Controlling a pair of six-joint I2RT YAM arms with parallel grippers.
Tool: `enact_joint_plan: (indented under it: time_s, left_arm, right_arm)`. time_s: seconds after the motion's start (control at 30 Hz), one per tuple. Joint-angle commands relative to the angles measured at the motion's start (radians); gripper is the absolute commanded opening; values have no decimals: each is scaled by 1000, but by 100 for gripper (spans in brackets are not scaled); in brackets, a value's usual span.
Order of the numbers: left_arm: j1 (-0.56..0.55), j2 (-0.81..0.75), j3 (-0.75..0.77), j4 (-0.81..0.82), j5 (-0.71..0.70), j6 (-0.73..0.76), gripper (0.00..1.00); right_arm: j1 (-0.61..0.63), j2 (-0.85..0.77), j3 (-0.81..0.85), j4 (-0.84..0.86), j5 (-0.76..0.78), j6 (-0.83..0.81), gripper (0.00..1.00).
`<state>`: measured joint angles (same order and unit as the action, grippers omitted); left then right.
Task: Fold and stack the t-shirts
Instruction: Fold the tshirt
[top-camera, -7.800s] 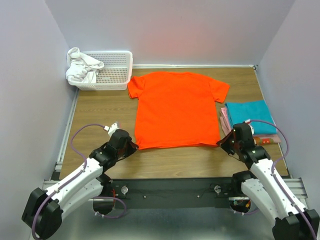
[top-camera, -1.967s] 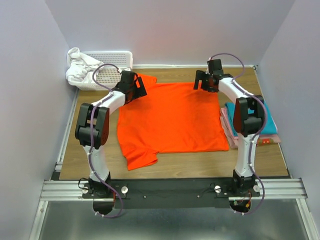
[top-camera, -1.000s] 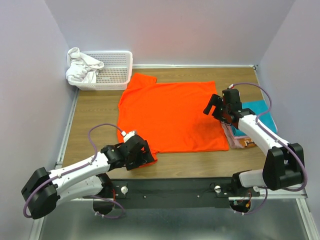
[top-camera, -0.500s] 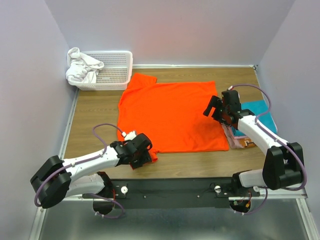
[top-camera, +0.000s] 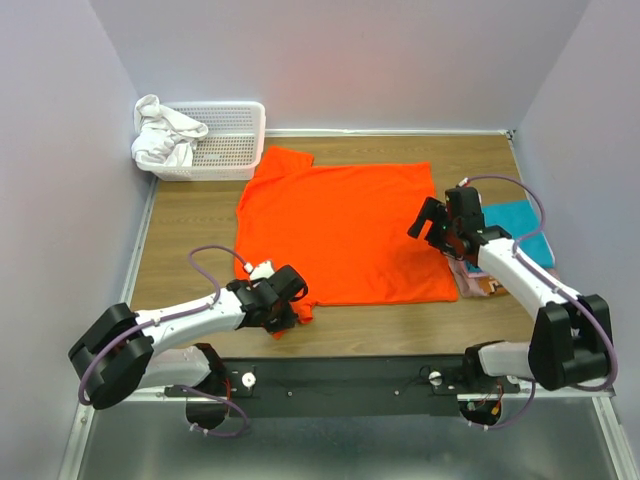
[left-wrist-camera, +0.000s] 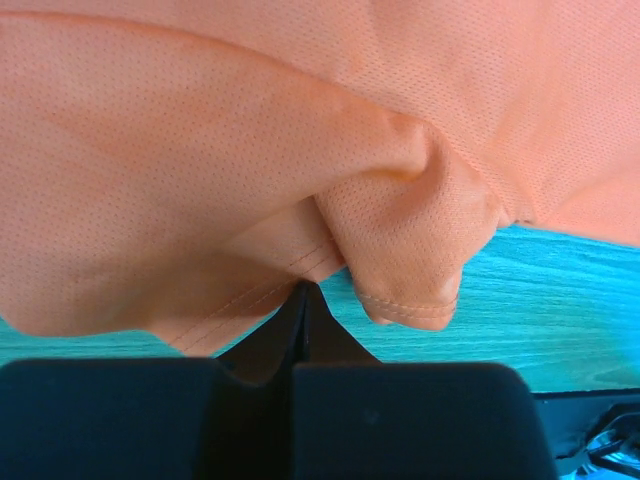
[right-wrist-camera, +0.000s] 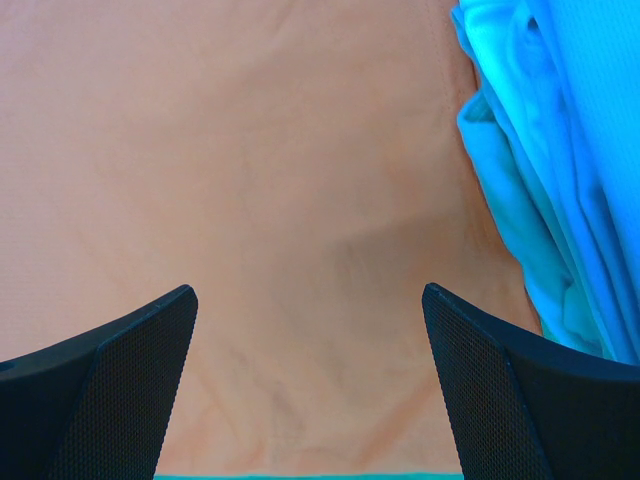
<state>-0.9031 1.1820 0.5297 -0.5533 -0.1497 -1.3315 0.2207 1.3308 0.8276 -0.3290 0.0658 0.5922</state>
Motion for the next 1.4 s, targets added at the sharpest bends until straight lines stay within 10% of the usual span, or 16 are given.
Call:
enact_joint_plan:
  time_s: [0.0,0.5,0.57,0.7,0.93,1.07,1.37]
  left_arm:
    - [4,14,-1,-45,-65,20,0]
    - [4,1,118,-183,-91,38,0]
    - [4,13,110,-181,-64,29,35]
    - [4,86,101,-158,-57,20,51]
    - [18,251,118,-126,-60,45,44]
    - [18,277,128,-132,-53,51,0]
    - [17,220,223,-237,-129,107,0]
  right_arm:
    - [-1,-96,-67,13,20,31,100]
    - [0,-286,-235,-28,-110,49,100]
    - [-1,-272,-242,-28,-116,46,100]
    - [-1,-257,-252,-27,-118,41,100]
    - [-1,-239,-263,-28,-110,26,100]
    - [-1,-242,-269,-28,-106,31,100]
    - [0,-257,-278,-31,-109,27,100]
